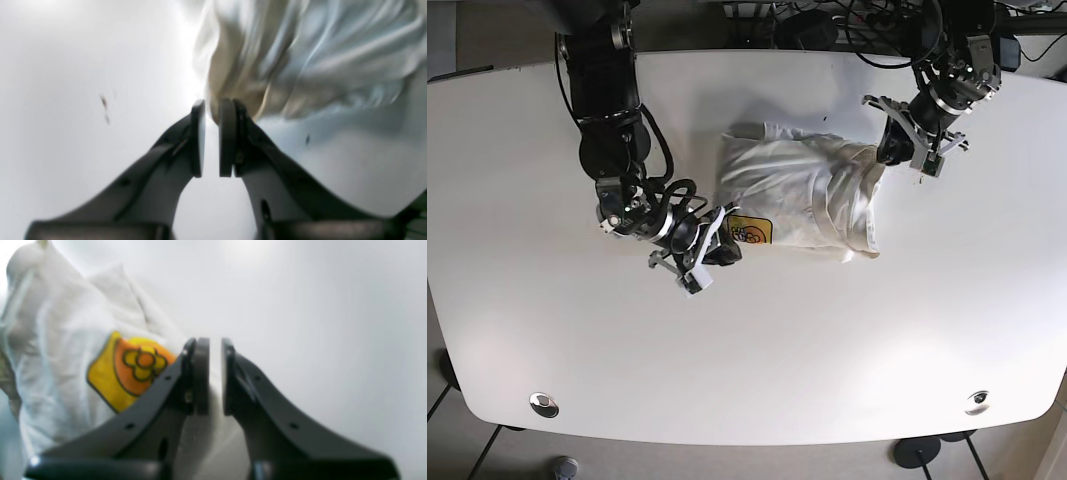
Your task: Fold the T-shirt properly
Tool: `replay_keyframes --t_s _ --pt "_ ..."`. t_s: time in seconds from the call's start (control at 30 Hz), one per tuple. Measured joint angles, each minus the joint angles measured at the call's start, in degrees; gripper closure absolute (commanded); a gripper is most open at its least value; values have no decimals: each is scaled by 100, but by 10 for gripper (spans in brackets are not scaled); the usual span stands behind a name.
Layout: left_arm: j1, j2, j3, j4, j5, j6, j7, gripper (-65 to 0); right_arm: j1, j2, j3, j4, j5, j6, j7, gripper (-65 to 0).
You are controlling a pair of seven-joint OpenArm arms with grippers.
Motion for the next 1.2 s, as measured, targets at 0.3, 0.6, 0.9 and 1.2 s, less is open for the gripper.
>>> replay_keyframes --t_s 0.3,0.6,0.9,1.2 --pt "-2258 -7 238 -2365 -28 7 -31 -56 -890 267 20 498 -326 63 402 -51" --pt "-3751 -221 1084 -3383 -57 7 26 -56 -1821 337 308 1740 -293 81 354 -51" --pt "-1609 -389 588 -295 -96 -17 588 -51 -1429 367 520 1766 -339 -4 81 -51" --pt "-415 83 590 -319 -109 -17 463 -50 -1025 227 501 999 -380 15 96 -51"
